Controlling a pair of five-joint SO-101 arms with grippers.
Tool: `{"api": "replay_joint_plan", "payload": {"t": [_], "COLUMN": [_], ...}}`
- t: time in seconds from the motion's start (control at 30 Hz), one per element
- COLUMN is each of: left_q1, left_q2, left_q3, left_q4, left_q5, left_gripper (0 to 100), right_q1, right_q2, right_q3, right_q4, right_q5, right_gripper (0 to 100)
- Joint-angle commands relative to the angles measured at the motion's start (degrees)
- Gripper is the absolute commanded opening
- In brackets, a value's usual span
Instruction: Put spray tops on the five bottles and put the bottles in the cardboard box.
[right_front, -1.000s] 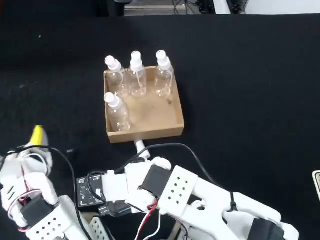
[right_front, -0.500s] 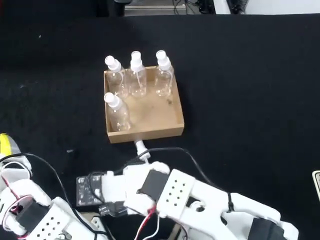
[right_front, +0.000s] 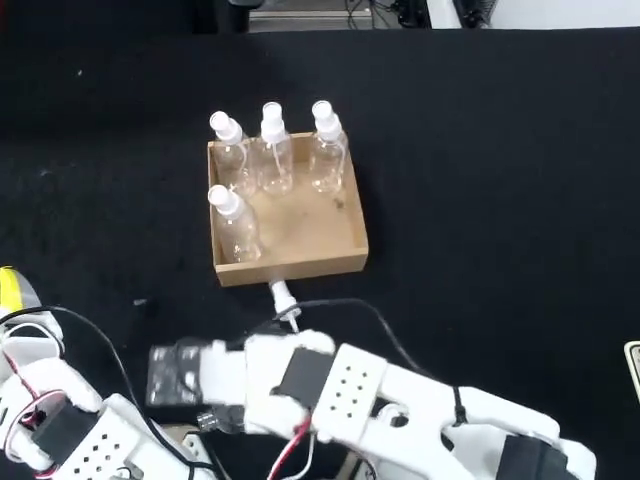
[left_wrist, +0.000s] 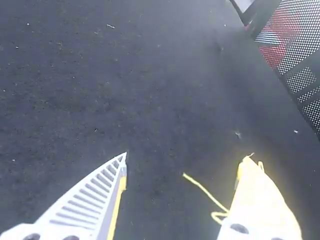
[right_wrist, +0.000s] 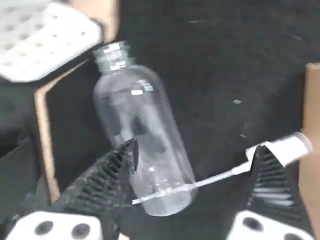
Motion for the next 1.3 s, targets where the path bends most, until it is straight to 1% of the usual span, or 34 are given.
{"api": "replay_joint_plan", "payload": {"t": [0.0, 0.13, 0.23, 0.43, 0.57, 0.73, 1.0, 1.03, 1.07, 1.2, 1.23, 1.27], "left_q1": [-0.75, -0.84, -0.84, -0.84, -0.84, -0.75, -0.75, -0.75, -0.75, -0.75, -0.75, -0.75], "left_q2": [-0.44, -0.35, -0.35, -0.35, -0.35, -0.35, -0.35, -0.35, -0.35, -0.35, -0.35, -0.35], "left_q3": [-1.27, -1.27, -1.27, -1.27, -1.27, -1.27, -1.27, -1.27, -1.27, -1.27, -1.27, -1.27], "left_q4": [-1.32, -1.49, -1.49, -1.41, -1.41, -1.41, -1.41, -1.41, -1.41, -1.41, -1.41, -1.41], "left_q5": [2.29, 3.34, 3.34, 3.34, 3.34, 3.34, 3.34, 3.34, 3.34, 3.34, 3.34, 3.34], "left_gripper": [32, 32, 32, 32, 32, 32, 32, 32, 32, 32, 32, 32], "right_q1": [4.92, 5.1, 2.9, 0.09, 0.35, 3.52, 4.66, 4.66, 4.66, 4.75, 4.75, 4.75], "right_q2": [0.31, 0.31, 0.22, 0.84, 4.79, 12.62, 17.45, 17.45, 17.45, 17.36, 17.36, 17.36], "right_q3": [-0.31, -0.66, -1.54, 0.75, 4.18, 3.47, 0.75, 0.75, 0.66, -1.27, -1.8, -2.33], "right_q4": [-2.55, -0.09, 2.46, 2.37, -2.37, -7.82, -8.44, -8.44, -8.44, -8.18, -7.82, -6.86], "right_q5": [-1.49, -1.05, -1.49, -1.05, -1.05, -0.97, 1.41, 1.41, 1.32, 0.88, 0.79, 0.79], "right_gripper": [32.9, 32.9, 32.9, 32.9, 32.9, 32.9, 32.6, 30.9, 27.1, 5.1, 0.8, 1.3]}}
